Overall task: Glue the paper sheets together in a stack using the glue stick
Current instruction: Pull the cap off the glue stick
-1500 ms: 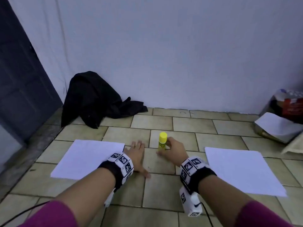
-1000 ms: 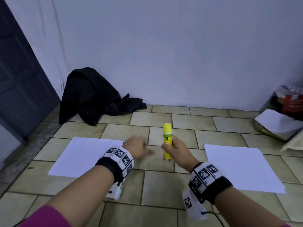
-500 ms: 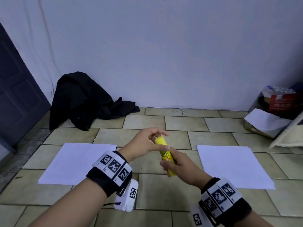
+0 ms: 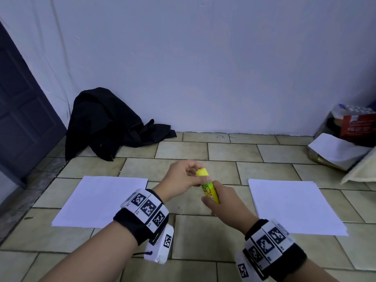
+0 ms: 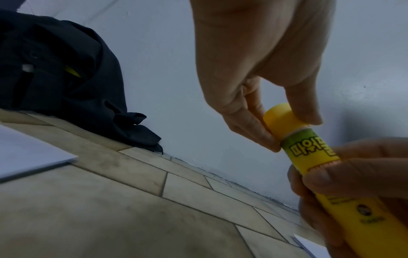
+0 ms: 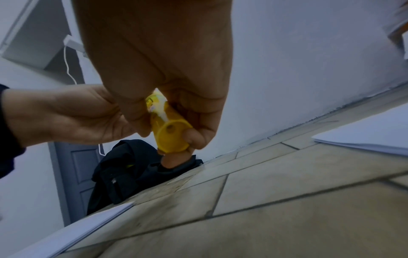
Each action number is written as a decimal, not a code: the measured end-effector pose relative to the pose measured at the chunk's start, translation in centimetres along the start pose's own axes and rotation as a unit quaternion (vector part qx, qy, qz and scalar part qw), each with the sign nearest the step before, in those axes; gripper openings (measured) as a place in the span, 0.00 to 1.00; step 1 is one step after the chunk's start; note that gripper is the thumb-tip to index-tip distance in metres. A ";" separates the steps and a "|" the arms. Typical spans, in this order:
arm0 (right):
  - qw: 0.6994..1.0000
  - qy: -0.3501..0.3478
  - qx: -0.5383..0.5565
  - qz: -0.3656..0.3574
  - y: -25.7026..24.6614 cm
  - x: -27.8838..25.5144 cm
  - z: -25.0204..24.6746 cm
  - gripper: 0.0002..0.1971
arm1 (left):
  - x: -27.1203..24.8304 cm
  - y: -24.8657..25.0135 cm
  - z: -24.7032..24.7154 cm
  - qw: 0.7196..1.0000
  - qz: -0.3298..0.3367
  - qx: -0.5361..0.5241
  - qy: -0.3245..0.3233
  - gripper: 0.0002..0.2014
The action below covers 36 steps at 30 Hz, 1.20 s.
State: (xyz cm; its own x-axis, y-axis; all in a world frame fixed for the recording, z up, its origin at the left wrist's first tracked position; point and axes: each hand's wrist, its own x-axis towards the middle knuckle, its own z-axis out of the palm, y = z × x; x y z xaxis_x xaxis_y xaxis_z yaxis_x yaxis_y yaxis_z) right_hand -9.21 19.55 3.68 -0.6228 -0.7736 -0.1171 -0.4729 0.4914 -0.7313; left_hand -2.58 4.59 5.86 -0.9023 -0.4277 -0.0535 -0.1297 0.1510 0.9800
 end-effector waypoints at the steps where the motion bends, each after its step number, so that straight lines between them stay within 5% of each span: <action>1: 1.000 0.004 -0.017 0.001 0.0 0.0 0.1 0.11 | 0.1 0.0 0.0 1.000 -0.004 0.004 0.004 0.11; 8: 0.984 0.029 -0.174 0.025 0.7 0.1 -0.1 0.11 | 2.2 -1.5 -2.2 0.986 -0.038 0.095 0.135 0.12; 17: 0.985 0.032 -0.169 0.000 1.0 0.0 -0.8 0.11 | 8.7 -4.9 -6.8 0.885 -0.125 0.430 0.131 0.18; 26: 0.992 0.035 -0.121 0.004 1.4 -0.5 -2.0 0.11 | 11.5 -7.1 -7.8 0.857 -0.115 0.477 0.160 0.28; 28: 0.995 0.044 -0.084 0.003 1.7 -0.4 -2.0 0.13 | 11.1 -6.5 -7.8 0.884 -0.032 0.411 0.220 0.25; 30: 0.997 0.061 -0.055 0.001 1.9 -0.2 -2.0 0.14 | 10.2 -5.1 -7.5 0.909 0.084 0.278 0.300 0.13; 32: 0.996 0.090 -0.025 -0.004 2.1 0.1 -1.9 0.10 | 8.7 -3.3 -6.4 0.925 0.127 0.166 0.318 0.06; 34: 0.991 0.133 0.011 -0.015 1.9 0.4 -1.7 0.06 | 6.6 -1.7 -4.6 0.959 0.097 0.063 0.258 0.07; 36: 0.983 0.175 0.037 -0.038 1.4 0.6 -1.4 0.11 | 4.0 -0.7 -2.5 0.991 0.023 -0.028 0.130 0.10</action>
State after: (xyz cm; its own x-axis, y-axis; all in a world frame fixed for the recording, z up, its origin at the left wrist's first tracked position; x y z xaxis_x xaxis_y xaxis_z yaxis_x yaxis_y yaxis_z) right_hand -11.09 20.36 3.48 -0.7699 -0.6153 0.1694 -0.4882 0.3970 -0.7772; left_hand -5.08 0.58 5.47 -0.7697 -0.6374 0.0358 -0.0612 0.1295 0.9897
